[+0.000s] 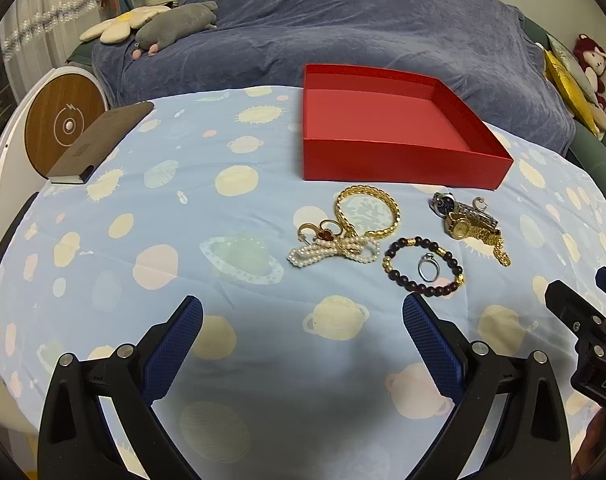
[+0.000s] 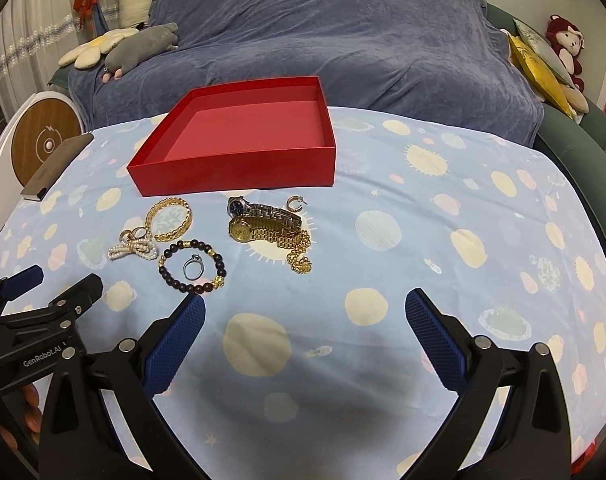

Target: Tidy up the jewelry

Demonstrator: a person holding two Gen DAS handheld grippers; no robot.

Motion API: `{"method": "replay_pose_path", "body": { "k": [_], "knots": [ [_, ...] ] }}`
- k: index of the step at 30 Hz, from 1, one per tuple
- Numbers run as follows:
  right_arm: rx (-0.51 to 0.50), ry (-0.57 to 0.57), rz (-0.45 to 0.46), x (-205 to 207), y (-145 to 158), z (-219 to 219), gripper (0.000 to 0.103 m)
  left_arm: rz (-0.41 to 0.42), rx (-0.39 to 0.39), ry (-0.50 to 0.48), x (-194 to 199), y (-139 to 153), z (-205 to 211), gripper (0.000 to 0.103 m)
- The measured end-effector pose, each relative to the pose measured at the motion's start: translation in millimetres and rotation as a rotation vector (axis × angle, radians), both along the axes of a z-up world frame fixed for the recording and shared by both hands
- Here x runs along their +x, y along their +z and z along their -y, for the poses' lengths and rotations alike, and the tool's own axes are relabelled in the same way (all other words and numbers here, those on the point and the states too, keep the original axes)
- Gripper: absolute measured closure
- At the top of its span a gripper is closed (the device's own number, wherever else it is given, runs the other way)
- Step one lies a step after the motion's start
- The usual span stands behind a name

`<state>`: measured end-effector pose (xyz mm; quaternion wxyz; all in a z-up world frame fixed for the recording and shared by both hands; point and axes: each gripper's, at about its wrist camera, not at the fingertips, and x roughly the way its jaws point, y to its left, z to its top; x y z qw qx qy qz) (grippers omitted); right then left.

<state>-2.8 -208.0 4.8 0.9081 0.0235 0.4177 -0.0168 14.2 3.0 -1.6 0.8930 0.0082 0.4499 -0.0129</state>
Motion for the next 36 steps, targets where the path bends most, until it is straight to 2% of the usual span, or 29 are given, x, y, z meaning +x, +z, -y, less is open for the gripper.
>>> {"method": "replay_pose_path", "body": {
  "k": [5, 8, 14, 18, 21, 25, 33, 36],
  "knots": [
    [0.033, 0.023, -0.008, 17.0, -1.2, -3.5, 0.007, 0.008, -0.023, 0.022, 12.7, 1.2, -10.3, 0.005],
    [0.008, 0.064, -0.013, 28.0, -0.5, -11.7, 0.010, 0.004, -0.036, 0.036, 20.7, -0.9, -15.2, 0.005],
    [-0.005, 0.149, -0.057, 52.4, -5.3, -20.5, 0.022, -0.021, -0.044, 0.056, 32.2, -11.3, -22.4, 0.005],
    [0.014, 0.161, -0.072, 67.7, -11.4, -19.9, 0.032, -0.033, -0.049, 0.050, 35.3, -14.4, -24.1, 0.005],
    [0.041, 0.161, -0.087, 72.5, -19.2, -19.7, 0.035, -0.027, -0.046, 0.037, 35.3, -14.4, -23.0, 0.005],
    [0.034, 0.191, -0.094, 78.0, -27.1, -26.4, 0.046, -0.033, -0.038, 0.019, 36.5, -17.9, -20.8, 0.005],
    [-0.003, 0.240, -0.070, 91.6, -31.3, -37.1, 0.051, -0.056, -0.058, 0.016, 36.9, -25.3, -26.7, 0.005],
    [-0.009, 0.254, -0.074, 100.3, -35.8, -39.7, 0.056, -0.054, -0.060, 0.011, 36.1, -26.3, -29.2, 0.005]
  ]
}}
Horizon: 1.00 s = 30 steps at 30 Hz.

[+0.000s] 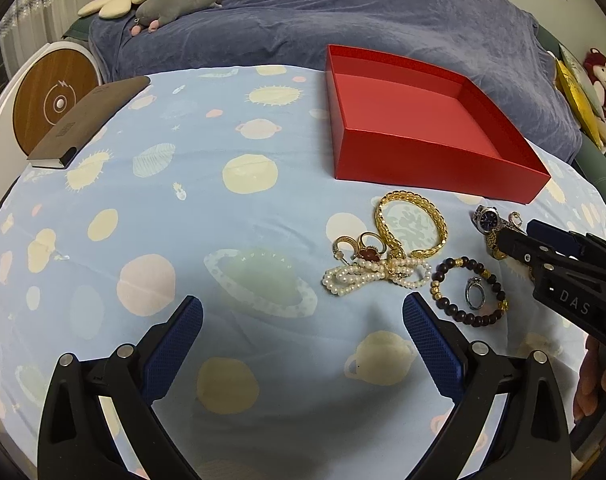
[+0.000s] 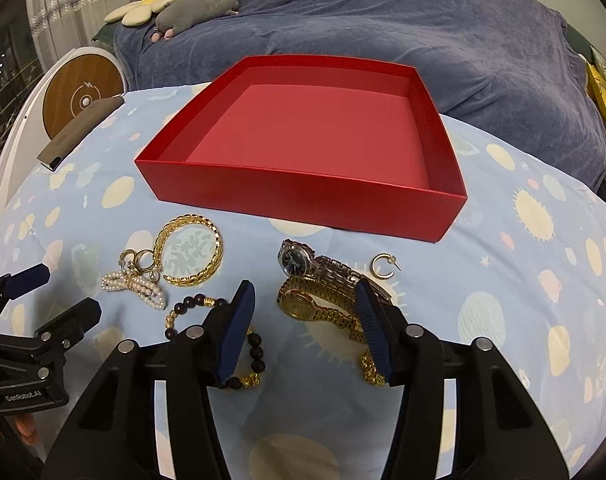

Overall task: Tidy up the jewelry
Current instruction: 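Grasp the gold watch with the right tool while the left tool grasps the pearl bow necklace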

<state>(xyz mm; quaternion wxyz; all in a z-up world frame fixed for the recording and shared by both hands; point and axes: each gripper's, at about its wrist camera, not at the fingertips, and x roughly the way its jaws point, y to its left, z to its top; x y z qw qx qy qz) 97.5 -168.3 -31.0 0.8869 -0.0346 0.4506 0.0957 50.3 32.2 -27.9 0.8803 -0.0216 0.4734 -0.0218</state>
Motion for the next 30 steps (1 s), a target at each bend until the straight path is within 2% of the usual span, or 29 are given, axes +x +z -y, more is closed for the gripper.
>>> {"method": "replay_pose_path", "body": {
  "k": [3, 8, 16, 29, 30],
  "knots": [
    [-0.006, -0.005, -0.032, 6.5, -9.5, -0.1, 0.066, -0.002, -0.003, 0.004, 1.6, -2.0, -4.3, 0.005],
    [-0.023, 0.009, -0.026, 0.8, -10.3, -1.5, 0.071, -0.007, -0.011, 0.003, 4.3, -6.2, -7.5, 0.006],
    [0.015, -0.002, -0.076, -10.0, -7.3, 4.2, 0.072, 0.003, -0.015, -0.040, 11.5, -10.0, 4.1, 0.007],
    [0.055, -0.036, -0.074, -21.2, 1.2, 19.8, 0.072, 0.001, -0.020, -0.064, 20.5, -16.1, 20.2, 0.007],
    [0.053, -0.037, -0.069, -22.5, 3.0, 19.8, 0.072, -0.002, -0.027, -0.070, 20.9, -16.7, 21.6, 0.011]
  ]
}}
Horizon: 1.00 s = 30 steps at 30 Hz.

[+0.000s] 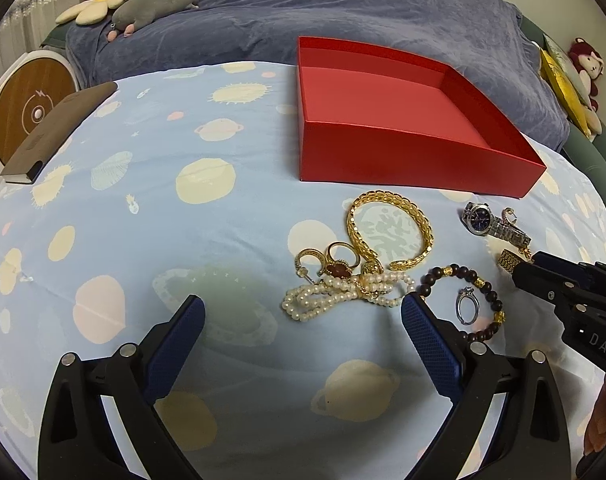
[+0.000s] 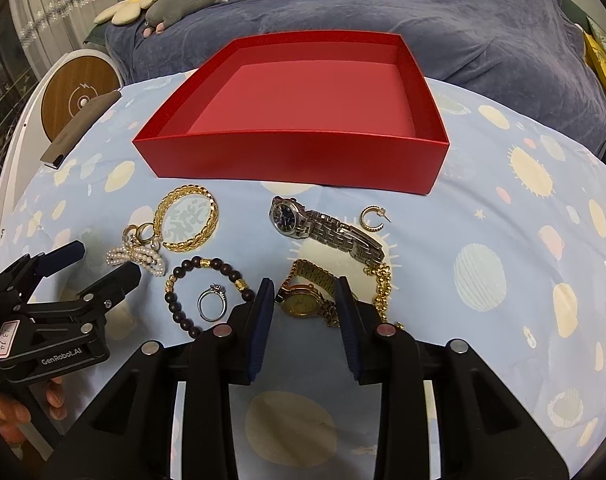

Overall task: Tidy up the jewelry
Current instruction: 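Grasp the gold watch with the right tool while the left tool grasps the pearl bow necklace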

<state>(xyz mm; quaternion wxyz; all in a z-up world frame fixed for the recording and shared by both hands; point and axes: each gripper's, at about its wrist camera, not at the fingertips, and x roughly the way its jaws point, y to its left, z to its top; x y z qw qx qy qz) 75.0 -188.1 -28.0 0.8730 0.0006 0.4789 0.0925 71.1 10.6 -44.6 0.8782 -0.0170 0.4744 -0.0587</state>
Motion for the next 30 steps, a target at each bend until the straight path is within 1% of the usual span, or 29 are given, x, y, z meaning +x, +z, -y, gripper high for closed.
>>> {"method": "replay_pose_path", "body": {
  "k": [1, 2, 3, 4, 6, 7, 8, 9, 10, 12, 14, 16, 20, 21, 22, 26, 29, 30],
  "knots": [
    [0.000, -0.002, 0.004, -1.2, 1.8, 0.4, 0.072, -0.006, -0.009, -0.009, 0.8, -0.6, 1.4, 0.014],
    [0.002, -0.002, 0.006, -2.3, 3.1, 0.3, 0.077, -0.013, -0.018, -0.017, 1.6, -1.2, 2.6, 0.019],
    [-0.004, -0.008, 0.003, -3.3, 4.2, 0.3, 0.079, -0.015, -0.024, -0.021, 1.6, -1.5, 3.6, 0.022],
    [-0.001, -0.010, 0.003, -4.6, 5.0, 0.7, 0.079, -0.011, -0.027, -0.022, 1.1, -0.9, 4.6, 0.023],
    [-0.007, -0.008, -0.006, -6.1, 4.0, -0.2, 0.079, -0.007, -0.035, -0.035, 0.5, -0.4, 6.8, 0.033],
    [-0.010, -0.007, -0.007, -6.9, 3.1, -0.3, 0.079, -0.002, -0.033, -0.039, 0.1, -0.3, 7.8, 0.035],
    [-0.010, -0.006, -0.010, -7.4, 1.9, -0.5, 0.079, 0.001, -0.030, -0.045, -0.3, -0.4, 9.2, 0.041],
    [-0.010, -0.004, -0.013, -8.0, 1.6, -0.4, 0.079, 0.005, -0.026, -0.050, -1.0, -0.2, 10.6, 0.049],
    [-0.011, -0.001, -0.013, -9.2, 1.7, 0.0, 0.079, 0.007, -0.025, -0.058, -1.4, 0.2, 12.4, 0.052],
    [-0.009, 0.002, -0.011, -11.9, 3.0, 1.4, 0.079, 0.001, -0.040, -0.078, -2.6, 1.2, 14.4, 0.074],
    [0.000, 0.001, -0.011, -15.5, 5.3, 4.2, 0.079, -0.015, -0.069, -0.096, -4.0, 1.7, 15.9, 0.083],
    [0.001, 0.000, -0.007, -18.8, 7.4, 5.8, 0.079, -0.029, -0.106, -0.116, -5.5, 2.2, 17.0, 0.084],
    [0.006, -0.006, -0.006, -25.1, 10.7, 9.5, 0.079, -0.032, -0.118, -0.131, -11.3, 4.5, 21.6, 0.086],
    [0.007, -0.006, -0.004, -27.0, 12.0, 10.6, 0.079, -0.034, -0.130, -0.135, -12.5, 6.0, 22.1, 0.089],
    [0.009, -0.007, 0.001, -28.8, 13.9, 11.5, 0.079, -0.033, -0.141, -0.138, -14.4, 8.0, 22.0, 0.097],
    [0.018, -0.018, 0.024, -36.7, 24.4, 17.8, 0.079, -0.020, -0.155, -0.141, -20.4, 17.7, 20.9, 0.098],
    [0.028, -0.032, 0.036, -41.3, 30.7, 24.2, 0.079, -0.011, -0.146, -0.144, -25.6, 20.7, 21.9, 0.098],
    [0.033, -0.035, 0.041, -43.1, 32.4, 26.2, 0.088, -0.010, -0.143, -0.147, -26.9, 21.1, 22.2, 0.098]
  ]
}}
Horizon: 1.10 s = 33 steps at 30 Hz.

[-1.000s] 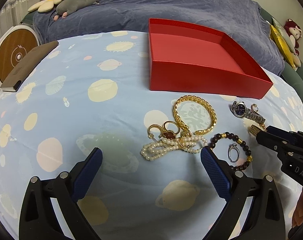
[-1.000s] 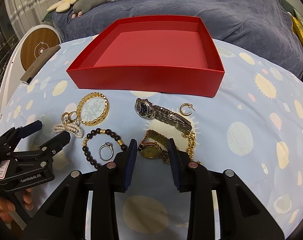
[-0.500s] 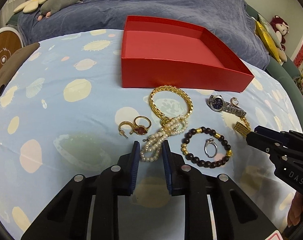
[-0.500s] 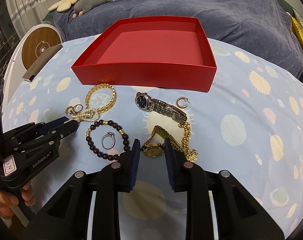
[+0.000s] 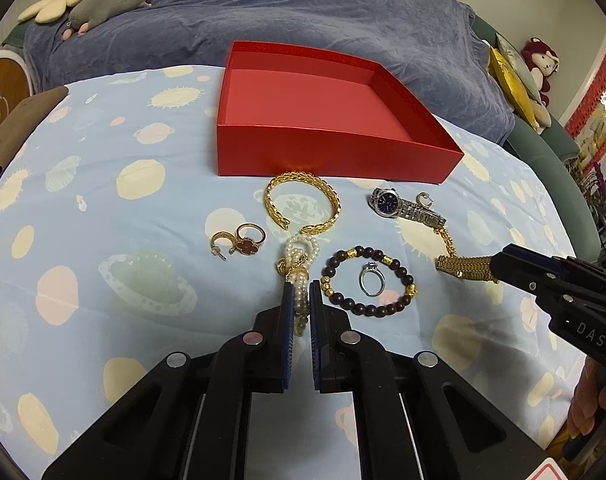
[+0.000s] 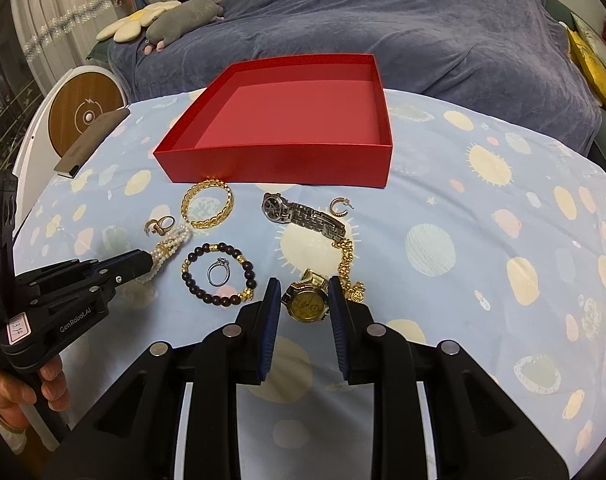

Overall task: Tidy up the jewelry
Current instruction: 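Grasp the gold watch with the right tool while the left tool grasps the pearl bow necklace, then carry both items into the red box and open both tools to release them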

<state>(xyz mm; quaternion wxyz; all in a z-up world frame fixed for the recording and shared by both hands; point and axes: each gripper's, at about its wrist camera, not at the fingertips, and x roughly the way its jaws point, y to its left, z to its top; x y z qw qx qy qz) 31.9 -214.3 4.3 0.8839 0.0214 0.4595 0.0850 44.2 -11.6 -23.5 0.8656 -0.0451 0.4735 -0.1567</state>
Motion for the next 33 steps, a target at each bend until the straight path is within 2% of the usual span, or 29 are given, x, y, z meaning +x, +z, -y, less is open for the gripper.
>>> {"method": "replay_pose_path", "body": {
  "k": [1, 8, 10, 11, 12, 13, 18, 22, 25, 28, 29, 30, 31, 33],
  "knots": [
    [0.005, -0.004, -0.002, -1.3, 1.5, 2.0, 0.103, 0.001, 0.004, -0.003, -1.4, 0.4, 1.1, 0.098],
    [0.026, -0.011, 0.013, -6.0, 8.3, 13.9, 0.103, 0.029, 0.004, -0.018, -9.0, 11.1, 3.9, 0.098],
    [0.034, -0.019, -0.002, -6.1, 2.5, 16.6, 0.098, 0.021, 0.013, -0.016, -9.7, 8.3, 3.7, 0.098],
    [0.037, -0.017, -0.010, -6.2, -1.1, 17.3, 0.084, 0.017, 0.022, -0.015, -9.7, 6.0, 4.2, 0.098],
    [0.037, -0.014, -0.011, -7.2, -3.7, 16.6, 0.064, 0.012, 0.027, -0.015, -9.8, 3.9, 4.5, 0.098],
    [0.033, -0.010, -0.008, -8.0, -6.5, 15.7, 0.057, 0.005, 0.031, -0.013, -9.3, 2.0, 4.3, 0.098],
    [-0.010, 0.003, -0.028, -3.0, -23.7, 13.6, 0.058, 0.000, 0.032, -0.007, -8.5, -0.3, 1.9, 0.098],
    [-0.026, 0.009, -0.040, 4.2, -38.3, 12.7, 0.058, -0.005, 0.071, -0.002, -8.7, -4.5, 3.2, 0.097],
    [-0.059, 0.022, -0.040, 11.3, -48.0, 9.9, 0.058, -0.017, 0.085, 0.002, -8.1, -9.1, 3.2, 0.093],
    [-0.069, 0.024, -0.035, 13.3, -54.1, 12.4, 0.060, -0.021, 0.095, 0.007, -7.0, -11.4, 3.2, 0.083],
    [-0.078, 0.027, -0.037, 13.1, -54.2, 12.6, 0.063, -0.017, 0.099, 0.007, -7.3, -12.0, 3.2, 0.076],
    [-0.083, 0.029, -0.041, 12.8, -54.0, 13.0, 0.071, -0.013, 0.107, 0.008, -7.3, -12.6, 3.3, 0.070],
    [-0.075, 0.028, -0.048, 12.4, -53.7, 14.1, 0.078, -0.008, 0.110, 0.005, -7.2, -13.1, 3.6, 0.068],
    [-0.060, 0.023, -0.063, 11.0, -53.7, 15.8, 0.081, -0.003, 0.116, -0.004, -7.0, -14.6, 5.3, 0.065]
  ]
}}
